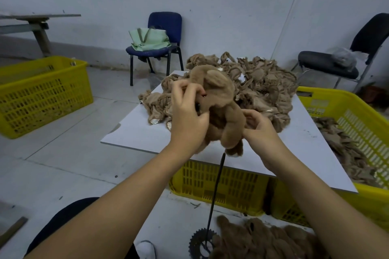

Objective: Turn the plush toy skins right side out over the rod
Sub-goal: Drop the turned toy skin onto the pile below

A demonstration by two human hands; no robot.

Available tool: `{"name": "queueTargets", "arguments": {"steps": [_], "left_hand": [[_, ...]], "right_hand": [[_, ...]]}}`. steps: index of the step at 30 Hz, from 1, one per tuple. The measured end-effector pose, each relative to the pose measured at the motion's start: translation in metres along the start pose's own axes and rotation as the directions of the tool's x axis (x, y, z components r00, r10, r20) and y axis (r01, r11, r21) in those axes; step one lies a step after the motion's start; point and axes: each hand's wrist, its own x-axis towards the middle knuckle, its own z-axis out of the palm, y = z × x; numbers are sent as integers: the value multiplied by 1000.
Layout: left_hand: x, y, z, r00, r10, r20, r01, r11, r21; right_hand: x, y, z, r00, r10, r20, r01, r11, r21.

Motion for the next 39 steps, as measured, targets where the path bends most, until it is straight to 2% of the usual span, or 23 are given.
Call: {"name": "queueTargets", "arguments": {"steps": [3, 5, 7, 8, 9, 10, 11, 12, 14, 16, 18, 20, 21, 22, 23, 25, 27, 28, 29, 32, 35, 37, 39], "left_hand": [[-8, 0, 5, 989, 70, 127, -88, 986, 140], [-9, 0, 7, 975, 26, 222, -59, 988, 141], [-7, 2, 10, 925, -74, 373, 17, 988, 153], [-6, 3, 11, 862, -161, 481, 132, 987, 94], [-3, 6, 12, 755, -260, 602, 320, 947, 7], [-1, 7, 14, 639, -325, 697, 498, 865, -54], [2, 6, 16, 574, -355, 738, 596, 799, -79], [5, 3, 20, 583, -370, 723, 603, 794, -80], [12, -7, 30, 657, -413, 631, 581, 810, -76], [16, -20, 43, 654, -461, 599, 605, 795, -48], [17, -39, 62, 562, -502, 657, 637, 770, 43], [11, -63, 80, 425, -534, 731, 585, 778, 228], [8, -76, 86, 370, -551, 748, 443, 812, 379], [4, -89, 89, 352, -569, 743, 257, 822, 508], [0, -100, 93, 381, -566, 731, 111, 813, 572], [-5, -111, 98, 497, -489, 717, 22, 833, 552], [-4, -117, 109, 618, -453, 642, 127, 864, 487], [-3, -118, 112, 647, -479, 593, 200, 857, 475], [-2, -120, 115, 644, -513, 568, 238, 840, 488], [-8, -126, 116, 592, -558, 582, 175, 794, 583], [-17, -125, 114, 632, -534, 561, 215, 817, 534], [-18, -122, 113, 662, -496, 562, 164, 828, 537], [-20, -121, 112, 691, -447, 569, 89, 833, 546]], "right_hand": [[5, 2, -2, 995, 59, -84, -54, 997, 63], [7, 2, -2, 982, 90, -163, -78, 994, 79], [9, 3, -2, 964, 120, -239, -100, 991, 95], [9, 2, -3, 955, 125, -271, -98, 989, 110], [8, 2, -3, 946, 122, -299, -88, 988, 124], [9, 3, -3, 942, 108, -319, -73, 990, 119], [11, 5, -3, 942, 79, -327, -53, 995, 87], [14, 8, -4, 946, 47, -322, -35, 999, 42], [22, 14, -4, 967, 18, -253, -33, 998, -54], [33, 24, -1, 987, 45, -152, -72, 981, -180], [46, 37, 1, 992, 99, -81, -118, 951, -287], [59, 51, 4, 990, 140, -11, -134, 926, -353], [64, 59, 6, 989, 150, 17, -133, 919, -370], [69, 65, 8, 986, 164, 36, -138, 916, -377], [73, 72, 11, 981, 189, 46, -159, 914, -372], [79, 81, 17, 966, 256, 47, -227, 916, -331], [84, 87, 26, 943, 327, 59, -300, 915, -271], [86, 88, 31, 929, 361, 76, -334, 911, -242], [87, 89, 36, 916, 391, 92, -366, 906, -212], [88, 93, 48, 883, 463, 74, -457, 886, -78], [86, 95, 53, 824, 564, 43, -561, 805, 191], [80, 98, 57, 778, 626, 51, -600, 716, 359], [77, 100, 60, 739, 673, 31, -615, 656, 437]]}}
